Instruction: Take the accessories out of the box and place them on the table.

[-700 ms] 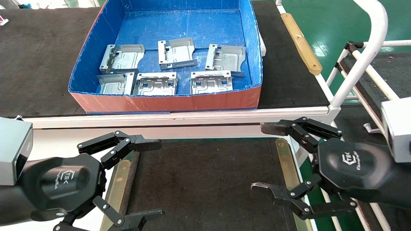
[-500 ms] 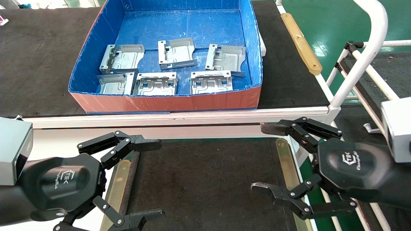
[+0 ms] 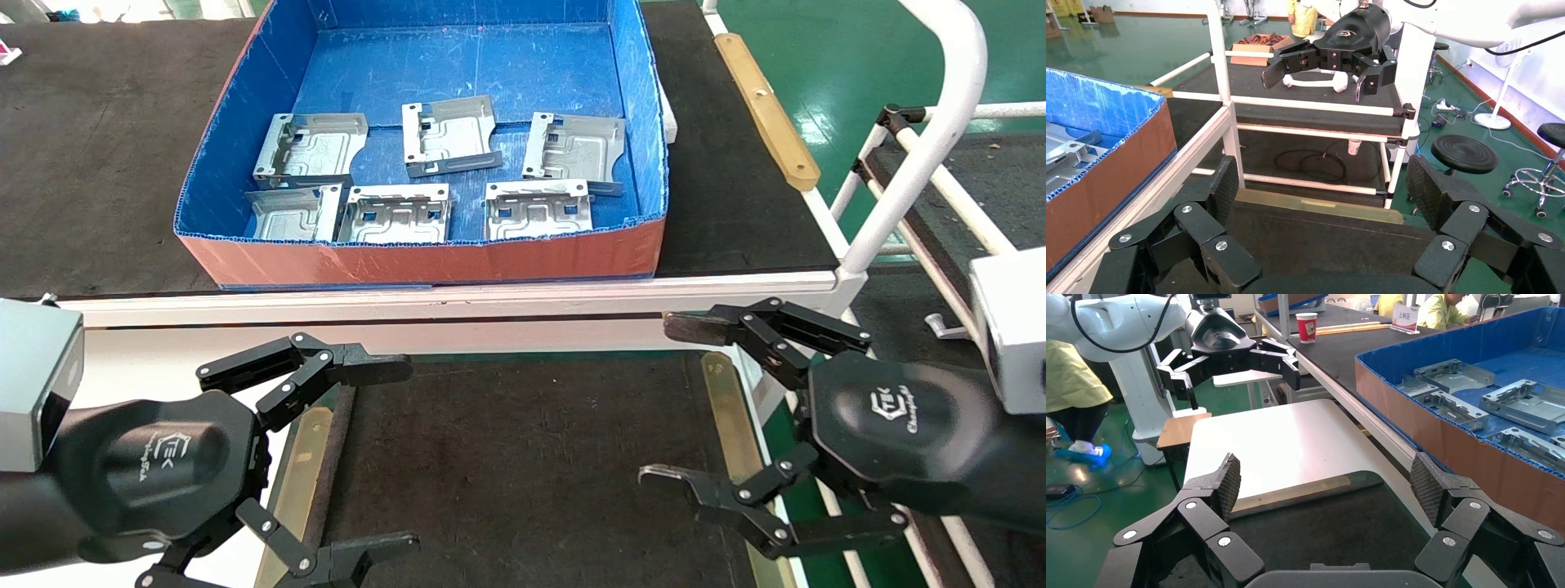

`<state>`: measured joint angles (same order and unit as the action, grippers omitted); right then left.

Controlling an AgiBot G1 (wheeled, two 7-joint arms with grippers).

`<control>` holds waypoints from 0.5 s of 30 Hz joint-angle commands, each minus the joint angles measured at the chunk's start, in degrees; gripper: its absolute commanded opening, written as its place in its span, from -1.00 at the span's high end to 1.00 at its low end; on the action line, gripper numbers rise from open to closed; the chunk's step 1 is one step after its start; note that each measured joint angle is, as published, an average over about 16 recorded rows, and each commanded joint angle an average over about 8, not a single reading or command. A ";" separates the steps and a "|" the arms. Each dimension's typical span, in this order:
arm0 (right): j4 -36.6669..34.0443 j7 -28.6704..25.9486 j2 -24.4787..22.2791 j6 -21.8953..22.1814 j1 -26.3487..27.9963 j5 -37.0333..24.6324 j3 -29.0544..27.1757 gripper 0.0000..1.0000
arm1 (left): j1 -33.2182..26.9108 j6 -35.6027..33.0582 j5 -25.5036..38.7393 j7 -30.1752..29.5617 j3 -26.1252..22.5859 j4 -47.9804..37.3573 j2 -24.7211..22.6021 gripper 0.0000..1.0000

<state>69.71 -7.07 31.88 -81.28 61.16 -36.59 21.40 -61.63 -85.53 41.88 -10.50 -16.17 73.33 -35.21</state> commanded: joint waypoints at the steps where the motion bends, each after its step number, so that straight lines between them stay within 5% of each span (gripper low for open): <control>1: 0.00 0.00 0.00 0.00 0.00 0.00 0.00 -1.00 | 0.01 -0.02 0.00 -0.02 0.01 0.03 0.02 -1.00; 15: 0.00 0.00 0.00 0.00 0.00 0.00 0.00 -1.00 | -4.25 6.66 4.43 -0.70 -0.86 -3.37 -3.14 -1.00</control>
<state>69.71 -7.07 31.88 -81.29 61.16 -36.59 21.40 -66.40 -78.64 46.79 -11.27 -17.28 69.51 -38.69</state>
